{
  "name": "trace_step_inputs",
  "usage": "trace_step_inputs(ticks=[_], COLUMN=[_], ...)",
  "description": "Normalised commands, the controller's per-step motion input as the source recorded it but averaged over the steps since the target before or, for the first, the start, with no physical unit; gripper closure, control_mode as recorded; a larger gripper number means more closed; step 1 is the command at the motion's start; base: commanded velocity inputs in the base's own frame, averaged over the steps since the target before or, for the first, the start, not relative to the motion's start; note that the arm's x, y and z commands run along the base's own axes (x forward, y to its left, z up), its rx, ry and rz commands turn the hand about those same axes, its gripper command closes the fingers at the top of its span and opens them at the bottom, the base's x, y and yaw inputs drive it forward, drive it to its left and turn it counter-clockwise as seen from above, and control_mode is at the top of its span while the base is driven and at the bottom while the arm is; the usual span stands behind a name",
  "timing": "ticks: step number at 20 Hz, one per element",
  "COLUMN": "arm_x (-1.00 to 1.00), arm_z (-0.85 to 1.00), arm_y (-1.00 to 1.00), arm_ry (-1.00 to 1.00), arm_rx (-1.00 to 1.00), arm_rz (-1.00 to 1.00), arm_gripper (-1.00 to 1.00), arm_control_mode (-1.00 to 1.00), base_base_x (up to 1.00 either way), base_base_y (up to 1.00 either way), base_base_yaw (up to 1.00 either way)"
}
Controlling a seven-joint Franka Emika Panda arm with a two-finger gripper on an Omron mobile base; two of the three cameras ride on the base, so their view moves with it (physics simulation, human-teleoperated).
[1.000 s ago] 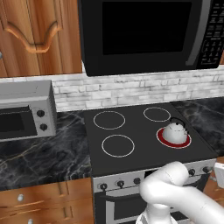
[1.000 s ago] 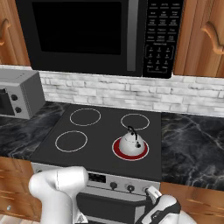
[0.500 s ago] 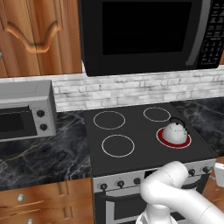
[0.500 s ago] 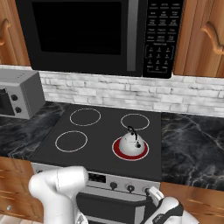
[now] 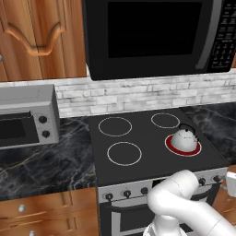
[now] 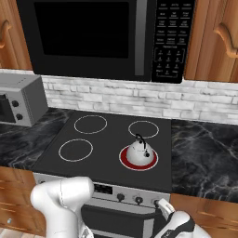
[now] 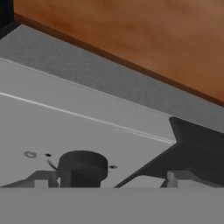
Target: Lower the heat of the kettle.
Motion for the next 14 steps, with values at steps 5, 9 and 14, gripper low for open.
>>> trace_step_inputs(ticks=[5,9,14], arm_x=[0.00,-0.12,-0.28], arm_z=[0.15,0.21,0.15], arm_y=[0.00,0.00,0.00], arm_ry=[0.00,-0.02,-0.07], arm_rx=[0.00,0.00,0.00], arm_rz=[0.00,0.00,0.00], arm_gripper=[-1.00,-1.00,-1.00], arm_control_mode=[-1.00,-1.00,-1.00], base_base_x=[0.00,0.00,0.00], base_base_y=[0.00,0.00,0.00], base_base_yaw=[0.00,0.00,0.00])
